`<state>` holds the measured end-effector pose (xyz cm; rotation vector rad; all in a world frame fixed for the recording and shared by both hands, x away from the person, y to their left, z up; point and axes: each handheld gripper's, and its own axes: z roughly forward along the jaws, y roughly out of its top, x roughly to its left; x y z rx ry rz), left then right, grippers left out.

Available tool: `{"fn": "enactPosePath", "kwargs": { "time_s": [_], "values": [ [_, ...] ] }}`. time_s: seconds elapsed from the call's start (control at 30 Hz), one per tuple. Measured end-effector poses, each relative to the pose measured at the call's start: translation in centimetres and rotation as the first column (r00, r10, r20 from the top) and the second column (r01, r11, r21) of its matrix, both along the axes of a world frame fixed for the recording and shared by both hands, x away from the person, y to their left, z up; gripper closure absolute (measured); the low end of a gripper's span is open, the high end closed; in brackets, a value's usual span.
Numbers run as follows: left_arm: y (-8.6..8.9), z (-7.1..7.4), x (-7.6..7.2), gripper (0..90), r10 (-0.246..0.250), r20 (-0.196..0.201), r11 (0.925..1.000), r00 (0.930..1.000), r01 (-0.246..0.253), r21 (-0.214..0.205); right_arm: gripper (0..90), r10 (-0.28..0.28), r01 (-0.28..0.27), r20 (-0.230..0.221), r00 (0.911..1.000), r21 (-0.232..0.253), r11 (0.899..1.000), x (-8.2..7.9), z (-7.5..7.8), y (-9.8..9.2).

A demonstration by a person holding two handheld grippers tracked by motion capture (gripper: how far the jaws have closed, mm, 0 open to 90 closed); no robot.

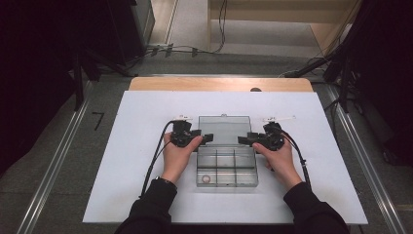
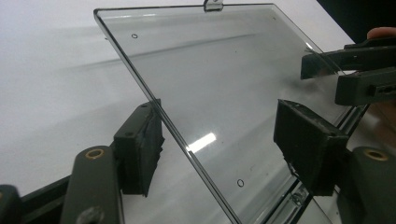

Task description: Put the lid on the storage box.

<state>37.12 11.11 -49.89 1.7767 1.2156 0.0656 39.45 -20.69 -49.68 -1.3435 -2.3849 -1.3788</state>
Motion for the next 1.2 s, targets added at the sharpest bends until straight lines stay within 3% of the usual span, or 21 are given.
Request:
{"fn": "enactPosePath", "kwargs": {
  "time_s": [0.4, 0.83, 0.93, 1.07, 1.2],
  "values": [
    [0.4, 1.0, -0.5, 47.7, -0.007, 0.059, 0.9999, 0.9982, 0.007, -0.015, 49.4, -0.02, 0.02, 0.068, 0.9975, 0.013, 1.0, -0.6, 0.9, -0.4],
    [1.2, 2.3, -1.6, 64.6, -0.038, 0.141, 0.9987, 0.9893, 0.042, -0.029, 66.5, -0.015, 0.007, 0.135, 0.9908, 0.057, 0.998, -1.5, 1.8, -1.4],
    [1.2, 2.6, -1.9, 67.0, -0.048, 0.163, 0.9985, 0.9855, 0.051, -0.018, 69.4, -0.005, -0.004, 0.157, 0.9877, 0.061, 0.998, -1.8, 2.1, -1.5],
    [1.7, 2.7, -2.2, 70.9, -0.074, 0.171, 0.9961, 0.9824, 0.082, -0.034, 70.9, 0.012, -0.024, 0.186, 0.9825, 0.059, 0.998, -2.1, 2.2, -1.7],
    [1.8, 2.9, -2.3, 71.7, -0.09, 0.18, 0.995, 0.9795, 0.096, -0.027, 71.6, 0.021, -0.034, 0.23, 0.9729, 0.052, 0.998, -2.6, 2.2, -1.8]
  ]
}}
